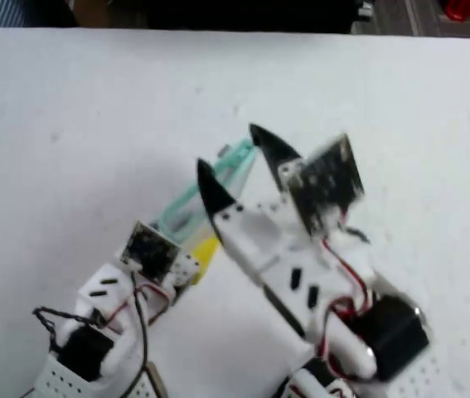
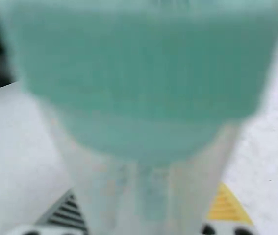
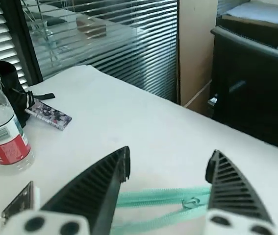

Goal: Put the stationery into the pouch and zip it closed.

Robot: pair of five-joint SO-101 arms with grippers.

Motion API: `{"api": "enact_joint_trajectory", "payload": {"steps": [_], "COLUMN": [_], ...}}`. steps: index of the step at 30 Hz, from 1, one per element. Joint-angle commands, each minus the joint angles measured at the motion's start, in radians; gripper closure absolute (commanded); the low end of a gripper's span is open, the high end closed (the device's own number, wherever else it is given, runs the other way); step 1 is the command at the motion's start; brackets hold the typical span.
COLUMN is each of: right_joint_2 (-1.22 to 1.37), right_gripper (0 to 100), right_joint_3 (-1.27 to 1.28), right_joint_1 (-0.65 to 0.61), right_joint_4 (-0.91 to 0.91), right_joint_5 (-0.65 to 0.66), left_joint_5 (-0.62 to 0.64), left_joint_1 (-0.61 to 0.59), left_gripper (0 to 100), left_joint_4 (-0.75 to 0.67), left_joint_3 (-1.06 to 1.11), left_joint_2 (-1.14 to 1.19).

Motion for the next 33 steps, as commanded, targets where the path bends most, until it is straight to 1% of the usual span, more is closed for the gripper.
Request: {"api": "enact_joint_trajectory", "payload": {"steps": [1,4,7,9,11,14,20,23,33], "right_joint_2": [0.143,0.272,0.389,0.463,0.526,0.581,0.613,0.601,0.530], "right_gripper": [76.8,72.9,67.0,65.9,65.9,65.9,65.9,65.9,66.0], "right_joint_3": [-0.189,-0.325,-0.466,-0.539,-0.577,-0.586,-0.588,-0.592,-0.641], "right_joint_1": [0.002,0.030,0.077,0.096,0.097,0.094,-0.038,-0.038,-0.025], "right_joint_4": [0.111,0.257,0.469,0.579,0.634,0.633,0.630,0.572,0.576], "right_joint_5": [-0.083,-0.219,-0.330,-0.351,-0.350,-0.350,-0.350,-0.353,-0.359], "left_joint_5": [-0.006,0.000,0.000,0.000,0.000,0.000,0.000,0.000,-0.006], "left_joint_1": [-0.004,0.002,-0.001,-0.001,0.002,0.004,0.001,0.002,0.001], "left_gripper": [80,80,80,80,80,80,80,80,80], "left_joint_4": [0.008,0.008,0.008,0.008,0.008,0.008,0.008,0.008,-0.002], "left_joint_3": [-0.009,-0.008,-0.006,-0.006,-0.006,-0.006,-0.006,-0.006,0.023], "left_joint_2": [0.002,0.002,0.002,0.002,0.002,0.002,0.002,0.002,0.002]}}
